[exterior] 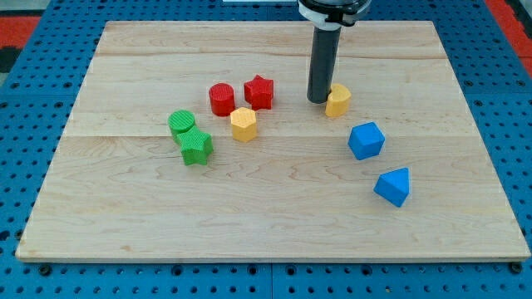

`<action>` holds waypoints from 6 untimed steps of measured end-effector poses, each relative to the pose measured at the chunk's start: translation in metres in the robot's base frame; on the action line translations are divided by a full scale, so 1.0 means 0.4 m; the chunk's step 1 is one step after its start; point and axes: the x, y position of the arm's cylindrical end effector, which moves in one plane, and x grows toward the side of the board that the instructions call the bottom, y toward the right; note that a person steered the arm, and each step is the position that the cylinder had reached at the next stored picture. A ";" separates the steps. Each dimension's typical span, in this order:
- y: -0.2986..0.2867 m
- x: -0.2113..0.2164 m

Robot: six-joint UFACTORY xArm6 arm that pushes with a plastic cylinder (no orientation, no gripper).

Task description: Move the red star towards the yellow heart

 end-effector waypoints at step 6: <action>-0.093 0.063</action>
